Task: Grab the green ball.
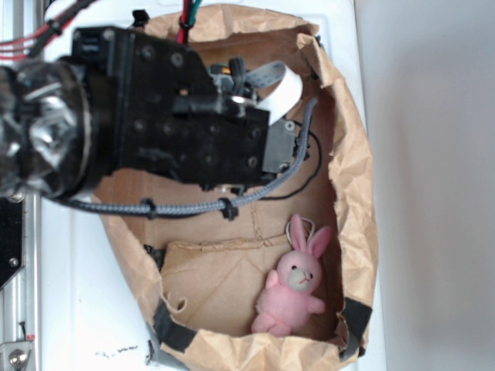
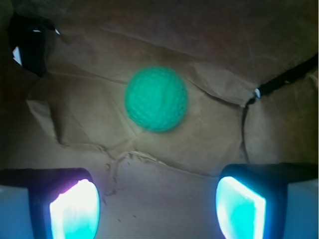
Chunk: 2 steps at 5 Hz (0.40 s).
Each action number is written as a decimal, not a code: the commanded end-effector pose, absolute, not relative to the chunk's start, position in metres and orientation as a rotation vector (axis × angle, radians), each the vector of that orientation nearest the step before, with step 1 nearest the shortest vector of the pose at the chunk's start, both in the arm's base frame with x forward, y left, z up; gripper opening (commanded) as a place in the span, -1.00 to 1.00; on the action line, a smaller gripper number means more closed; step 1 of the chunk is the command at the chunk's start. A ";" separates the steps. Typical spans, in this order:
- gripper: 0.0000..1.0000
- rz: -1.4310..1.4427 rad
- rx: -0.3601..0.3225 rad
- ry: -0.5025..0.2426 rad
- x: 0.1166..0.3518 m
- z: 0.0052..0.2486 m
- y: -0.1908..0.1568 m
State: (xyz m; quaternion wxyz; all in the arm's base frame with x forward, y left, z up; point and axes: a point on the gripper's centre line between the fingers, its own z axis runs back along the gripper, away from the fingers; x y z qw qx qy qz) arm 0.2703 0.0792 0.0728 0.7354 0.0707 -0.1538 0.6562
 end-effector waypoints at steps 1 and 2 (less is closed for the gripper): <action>1.00 1.494 0.149 -0.415 0.285 0.089 0.096; 1.00 1.512 0.154 -0.447 0.292 0.085 0.100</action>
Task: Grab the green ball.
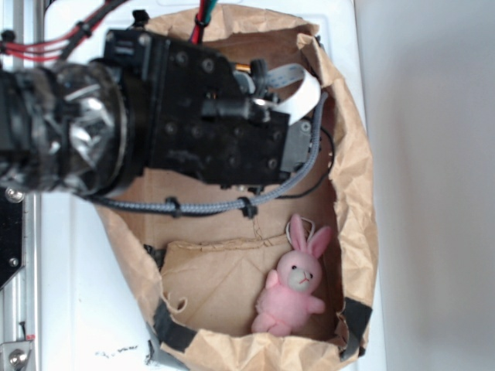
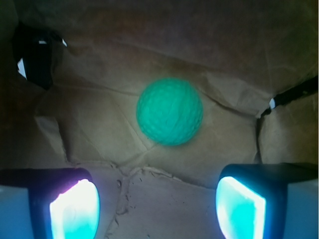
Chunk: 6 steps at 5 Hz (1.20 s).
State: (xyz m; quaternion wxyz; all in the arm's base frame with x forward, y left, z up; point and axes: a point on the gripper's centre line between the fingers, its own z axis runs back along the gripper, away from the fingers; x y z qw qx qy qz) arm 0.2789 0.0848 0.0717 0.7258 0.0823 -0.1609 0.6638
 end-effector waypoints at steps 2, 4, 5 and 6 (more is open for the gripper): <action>1.00 1.528 0.227 -0.511 0.303 0.068 0.113; 1.00 1.515 0.283 -0.538 0.298 0.063 0.118; 1.00 1.506 0.287 -0.527 0.294 0.064 0.116; 1.00 1.504 0.325 -0.524 0.290 0.062 0.119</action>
